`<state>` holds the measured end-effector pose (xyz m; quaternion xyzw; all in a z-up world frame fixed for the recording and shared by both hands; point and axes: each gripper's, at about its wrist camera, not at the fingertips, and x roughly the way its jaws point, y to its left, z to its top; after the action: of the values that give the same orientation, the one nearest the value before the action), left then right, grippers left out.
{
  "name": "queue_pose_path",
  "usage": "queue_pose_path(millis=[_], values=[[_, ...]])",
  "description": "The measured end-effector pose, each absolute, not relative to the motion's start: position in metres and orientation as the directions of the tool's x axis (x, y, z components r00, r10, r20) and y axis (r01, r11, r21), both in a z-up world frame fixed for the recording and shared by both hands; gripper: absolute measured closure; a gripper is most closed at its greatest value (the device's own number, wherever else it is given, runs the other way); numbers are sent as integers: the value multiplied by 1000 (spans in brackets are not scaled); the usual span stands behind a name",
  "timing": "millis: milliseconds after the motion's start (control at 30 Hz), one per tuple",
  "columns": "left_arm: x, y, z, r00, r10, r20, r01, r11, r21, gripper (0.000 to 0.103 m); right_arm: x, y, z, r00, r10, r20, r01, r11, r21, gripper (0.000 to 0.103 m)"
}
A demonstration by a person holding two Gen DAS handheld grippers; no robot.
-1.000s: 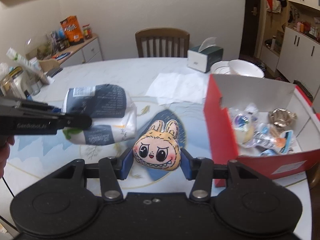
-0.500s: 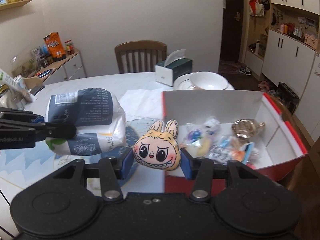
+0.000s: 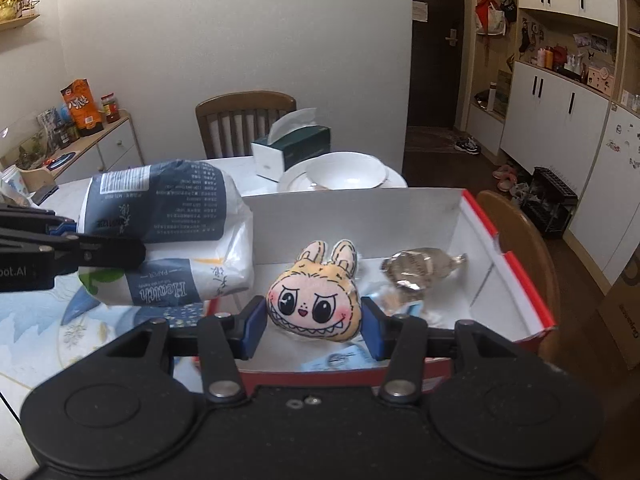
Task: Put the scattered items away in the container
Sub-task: 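Carry the tissue pack and plush doll with both tools into the red box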
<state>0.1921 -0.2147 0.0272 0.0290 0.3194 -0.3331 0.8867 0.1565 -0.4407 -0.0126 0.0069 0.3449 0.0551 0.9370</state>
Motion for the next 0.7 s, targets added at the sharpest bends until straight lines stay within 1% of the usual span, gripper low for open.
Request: queue_pose_path(millis=[300,700], values=[[212,-267,24,571,-565,-596,623,771,-134,84,171,-472,-22,739,98,-666,-93,995,43,55],[237,-319,0,539,-532,-653,646,759,-85,84,194,-504,-42,692,32,-721,-60,998,-13,55]])
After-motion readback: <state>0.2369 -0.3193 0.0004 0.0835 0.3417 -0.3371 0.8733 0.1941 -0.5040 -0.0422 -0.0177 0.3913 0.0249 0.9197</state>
